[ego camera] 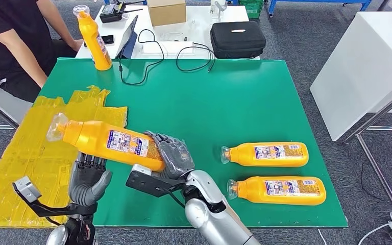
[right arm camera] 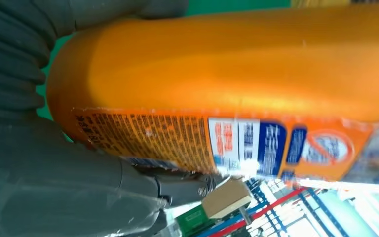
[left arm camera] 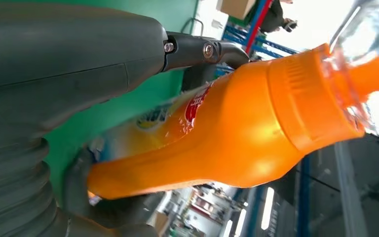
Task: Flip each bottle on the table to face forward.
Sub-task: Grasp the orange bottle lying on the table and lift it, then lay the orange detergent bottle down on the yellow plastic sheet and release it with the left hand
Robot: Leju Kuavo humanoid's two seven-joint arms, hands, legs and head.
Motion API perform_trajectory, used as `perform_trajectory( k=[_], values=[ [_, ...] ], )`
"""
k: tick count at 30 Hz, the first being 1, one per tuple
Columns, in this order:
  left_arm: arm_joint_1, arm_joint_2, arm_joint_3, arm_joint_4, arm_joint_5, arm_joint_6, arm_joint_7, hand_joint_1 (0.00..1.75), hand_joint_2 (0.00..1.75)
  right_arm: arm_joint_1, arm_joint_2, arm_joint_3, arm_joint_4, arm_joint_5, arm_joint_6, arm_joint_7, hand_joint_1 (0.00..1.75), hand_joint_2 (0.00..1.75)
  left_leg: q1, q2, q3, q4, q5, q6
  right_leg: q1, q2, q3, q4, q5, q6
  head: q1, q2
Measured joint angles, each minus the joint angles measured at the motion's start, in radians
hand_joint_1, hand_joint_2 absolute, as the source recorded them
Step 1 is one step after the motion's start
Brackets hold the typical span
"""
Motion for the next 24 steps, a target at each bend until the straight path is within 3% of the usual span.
perform_trajectory(
  k=[11,20,21,24],
  values=[
    [0.001,0.0,-0.015,-0.019,0.054,0.009,0.006,0.0,1.75,-0.019,0.031,0.089,0.095,-0.021,-0.002,-0.014,1.75,1.75,0.0,0.0,0.0,0.0,0.0,0.0,0.0,0.0,0.0,0.0,0.0,0.0,0.0,0.0],
    [0.02,0.0,0.012,-0.045,0.038,0.046,-0.028,0.0,1.75,-0.071,0.041,0.314,0.158,-0.198,-0.026,0.032,1.75,1.75,0.0,0.001,0.0,0.0,0.0,0.0,0.0,0.0,-0.001,0.0,0.0,0.0,0.0,0.0],
    [0.027,0.0,0.018,-0.049,0.035,0.047,-0.031,0.09,1.75,-0.076,0.041,0.334,0.163,-0.207,-0.029,0.037,1.75,1.75,0.0,0.0,0.0,0.0,0.0,0.0,0.0,0.0,-0.001,0.0,0.0,0.0,0.0,0.0],
    [0.044,0.0,0.036,-0.059,0.031,0.049,-0.037,1.4,1.75,-0.088,0.041,0.379,0.176,-0.224,-0.033,0.044,1.75,1.75,0.0,0.001,-0.001,0.0,0.0,0.0,0.0,0.0,-0.001,0.0,0.0,0.0,0.001,0.0]
  ],
)
